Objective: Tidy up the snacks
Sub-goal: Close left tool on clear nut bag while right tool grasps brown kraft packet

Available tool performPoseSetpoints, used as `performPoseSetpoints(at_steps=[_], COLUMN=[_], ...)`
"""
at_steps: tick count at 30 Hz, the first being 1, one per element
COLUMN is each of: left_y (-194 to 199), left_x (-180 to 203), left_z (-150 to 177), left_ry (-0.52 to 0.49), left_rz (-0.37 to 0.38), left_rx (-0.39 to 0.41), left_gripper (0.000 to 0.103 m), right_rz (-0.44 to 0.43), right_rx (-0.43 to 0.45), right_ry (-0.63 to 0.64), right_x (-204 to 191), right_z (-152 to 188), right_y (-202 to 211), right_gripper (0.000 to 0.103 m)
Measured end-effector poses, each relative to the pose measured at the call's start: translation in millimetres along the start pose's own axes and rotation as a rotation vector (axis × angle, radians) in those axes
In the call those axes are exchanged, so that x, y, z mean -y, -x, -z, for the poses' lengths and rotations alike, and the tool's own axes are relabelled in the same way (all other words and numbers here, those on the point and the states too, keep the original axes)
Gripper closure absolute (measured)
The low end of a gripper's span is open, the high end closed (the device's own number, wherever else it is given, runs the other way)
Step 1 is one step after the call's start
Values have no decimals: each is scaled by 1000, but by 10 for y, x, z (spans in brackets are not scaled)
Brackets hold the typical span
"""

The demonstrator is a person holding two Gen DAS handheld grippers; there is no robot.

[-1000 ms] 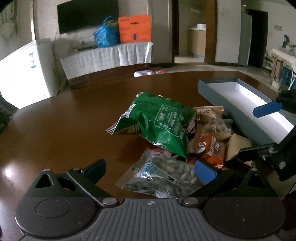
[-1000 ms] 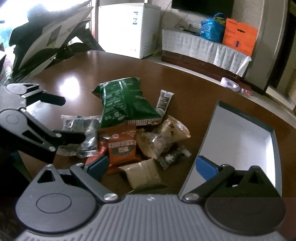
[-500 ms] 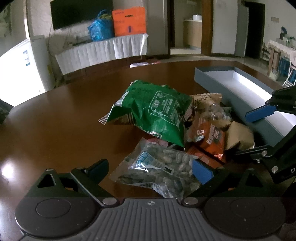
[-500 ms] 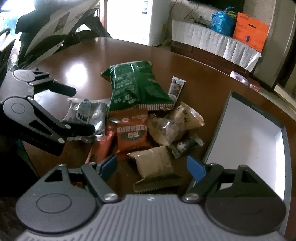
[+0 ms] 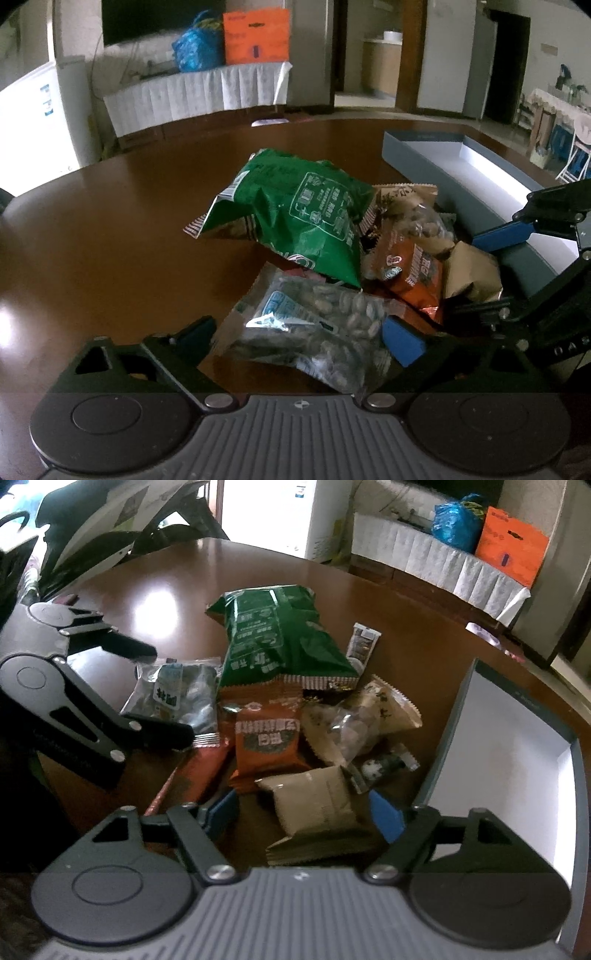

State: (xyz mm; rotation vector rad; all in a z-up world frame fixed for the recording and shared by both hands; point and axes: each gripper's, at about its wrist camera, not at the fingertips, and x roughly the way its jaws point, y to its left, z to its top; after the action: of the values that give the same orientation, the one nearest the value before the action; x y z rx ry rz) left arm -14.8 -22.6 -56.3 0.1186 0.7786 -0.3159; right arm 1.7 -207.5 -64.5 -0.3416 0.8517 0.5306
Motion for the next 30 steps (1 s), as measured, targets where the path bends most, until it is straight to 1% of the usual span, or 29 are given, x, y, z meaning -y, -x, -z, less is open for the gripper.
performPoseSetpoints(at_steps=[1, 2, 6, 11, 15, 17, 19, 21, 23, 24, 30], left_y=[9, 17, 26, 49, 58, 68, 85, 87, 94, 95, 94], left_x=[-2, -14, -31, -63, -69, -72, -80, -86, -88, -91, -93], left_z=[-3, -9, -18, -31, -38, -39, -47, -45, -49, -52, -58], left_ry=[2, 8, 16, 28, 32, 32, 35, 42, 46, 49, 50], left_rz=[-3, -7, -12, -17, -22, -27, -21, -18, -20, -19, -13], left_rx=[4, 7, 8, 17, 25, 32, 43, 40, 43, 44, 41], left_gripper=[19, 22, 26, 36, 39, 43, 50, 51, 54, 54, 55], right_rz=[4, 6, 21, 28, 34, 37, 35, 33, 39, 42, 45], right_rx=[3, 5, 10, 10, 14, 17, 15, 14, 16, 16, 12], right_ry=[-3, -3, 10, 13, 16, 14, 13, 12, 11, 10, 18], right_x=[6, 3, -2, 1, -17, -16, -8, -4, 2, 8, 5], right_z=[0, 4, 11, -3, 16, 16, 12, 15, 18, 24, 20], right_y=[5, 14, 22, 2, 18, 9, 6, 8, 16, 24, 17], right_gripper=[30, 33, 35, 35, 35, 35, 35, 36, 41, 42, 41])
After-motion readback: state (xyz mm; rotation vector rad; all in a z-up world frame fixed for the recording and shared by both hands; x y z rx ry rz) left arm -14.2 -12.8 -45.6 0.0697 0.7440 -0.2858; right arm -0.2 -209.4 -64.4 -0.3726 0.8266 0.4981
